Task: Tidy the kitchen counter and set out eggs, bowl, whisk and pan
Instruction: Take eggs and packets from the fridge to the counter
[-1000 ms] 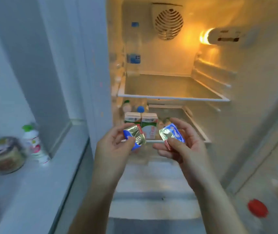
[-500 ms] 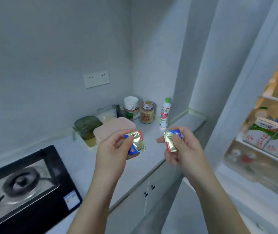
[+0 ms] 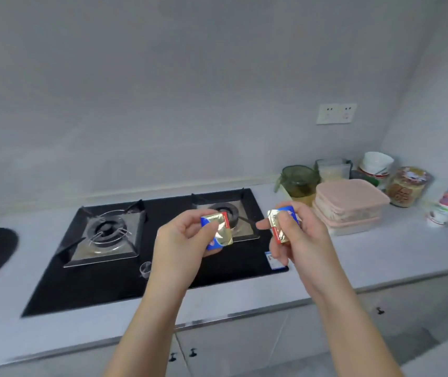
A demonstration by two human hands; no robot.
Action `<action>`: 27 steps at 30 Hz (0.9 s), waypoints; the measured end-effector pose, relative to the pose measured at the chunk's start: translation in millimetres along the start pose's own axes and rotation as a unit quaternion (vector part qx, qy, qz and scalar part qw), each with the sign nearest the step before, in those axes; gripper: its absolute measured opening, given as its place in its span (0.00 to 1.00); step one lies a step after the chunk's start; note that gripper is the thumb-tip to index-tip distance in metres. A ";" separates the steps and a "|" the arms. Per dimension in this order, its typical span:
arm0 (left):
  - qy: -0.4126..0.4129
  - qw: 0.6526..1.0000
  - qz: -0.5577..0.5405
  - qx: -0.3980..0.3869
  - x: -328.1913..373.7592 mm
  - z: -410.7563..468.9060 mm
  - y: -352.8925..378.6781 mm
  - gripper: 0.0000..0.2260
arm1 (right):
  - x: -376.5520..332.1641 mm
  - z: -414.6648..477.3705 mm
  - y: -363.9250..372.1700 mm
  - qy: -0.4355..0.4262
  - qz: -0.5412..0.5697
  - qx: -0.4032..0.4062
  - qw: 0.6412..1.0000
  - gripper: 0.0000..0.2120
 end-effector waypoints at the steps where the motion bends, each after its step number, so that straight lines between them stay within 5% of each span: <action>1: -0.002 1.000 0.000 0.019 1.2 -2.1 -23.2 0.08 | -1.0 -3.9 21.2 -0.002 0.004 -0.010 1.000 0.07; 12: -0.004 0.986 -0.019 0.164 8.3 -34.1 -233.4 0.15 | -4.7 -21.4 231.9 0.052 0.052 -0.175 0.982 0.15; 18: 0.008 0.970 -0.015 0.241 3.0 -18.5 -311.4 0.10 | 1.1 -4.2 321.9 0.057 0.025 -0.232 0.971 0.08; 27: 0.011 0.927 0.039 0.374 4.9 15.0 -448.3 0.10 | 31.4 37.2 498.3 0.091 0.002 -0.361 0.928 0.11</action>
Point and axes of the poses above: each hand's wrist, its own z-axis towards the middle knuckle, its own y-axis out of the palm, x = y × z, the point moved 7 cm from there along z, towards the middle knuckle, and after that the axes turned 8 degrees about -z, right-handed, at the moved point
